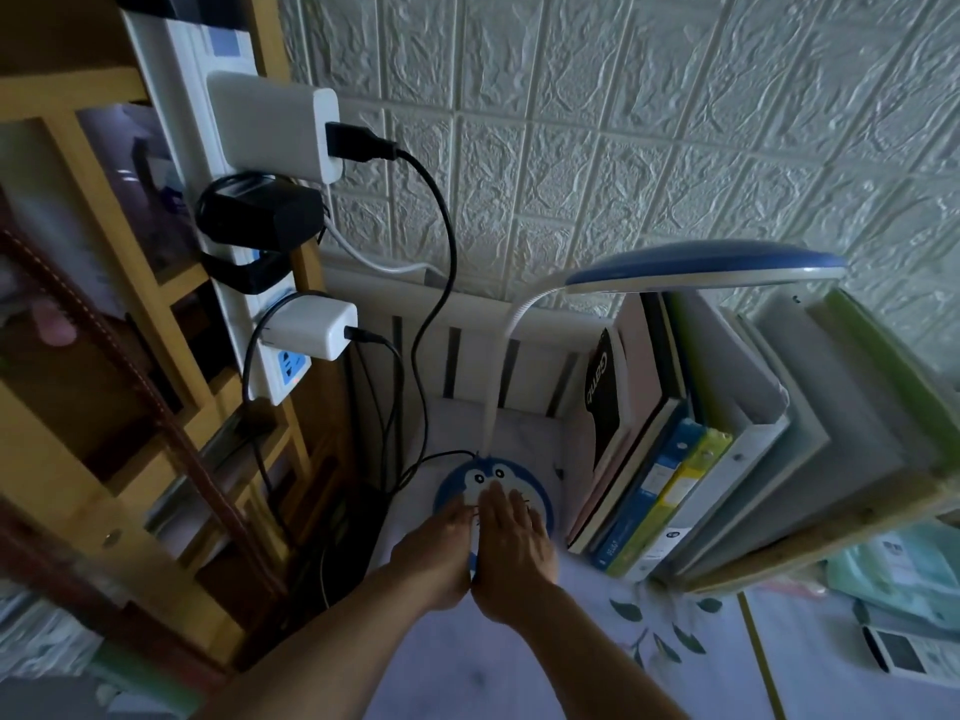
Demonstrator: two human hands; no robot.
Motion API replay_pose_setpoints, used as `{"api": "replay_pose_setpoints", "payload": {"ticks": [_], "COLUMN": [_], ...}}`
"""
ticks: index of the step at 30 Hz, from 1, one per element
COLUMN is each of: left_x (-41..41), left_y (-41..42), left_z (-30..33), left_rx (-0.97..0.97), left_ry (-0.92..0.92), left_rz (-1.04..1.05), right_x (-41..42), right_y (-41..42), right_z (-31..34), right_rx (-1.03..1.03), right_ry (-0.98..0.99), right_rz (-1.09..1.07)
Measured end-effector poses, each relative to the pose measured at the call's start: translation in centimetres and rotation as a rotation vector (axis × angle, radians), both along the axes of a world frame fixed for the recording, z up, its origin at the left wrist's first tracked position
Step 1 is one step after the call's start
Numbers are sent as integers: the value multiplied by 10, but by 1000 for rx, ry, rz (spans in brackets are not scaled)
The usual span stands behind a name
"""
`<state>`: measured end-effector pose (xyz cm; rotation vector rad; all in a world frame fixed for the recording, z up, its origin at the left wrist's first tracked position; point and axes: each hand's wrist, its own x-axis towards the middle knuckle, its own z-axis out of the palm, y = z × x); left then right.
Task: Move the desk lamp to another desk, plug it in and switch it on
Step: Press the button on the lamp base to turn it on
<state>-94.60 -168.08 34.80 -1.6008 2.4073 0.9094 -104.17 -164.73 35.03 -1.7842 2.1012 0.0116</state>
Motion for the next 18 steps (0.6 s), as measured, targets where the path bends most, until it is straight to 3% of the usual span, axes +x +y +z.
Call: {"api": "replay_pose_setpoints", "payload": {"ticks": [7, 18], "left_x": [7, 5], "left_y": [6, 19], "left_z": [16, 33], "left_rx": [21, 5], "left_ry": [-5, 1], "left_rz": [-4, 3], "right_x": [-5, -5], "right_y": [7, 24], "right_z": [12, 23], "right_rx": [95, 3], "right_ry": [-217, -252], "right_rz": [-121, -168]}}
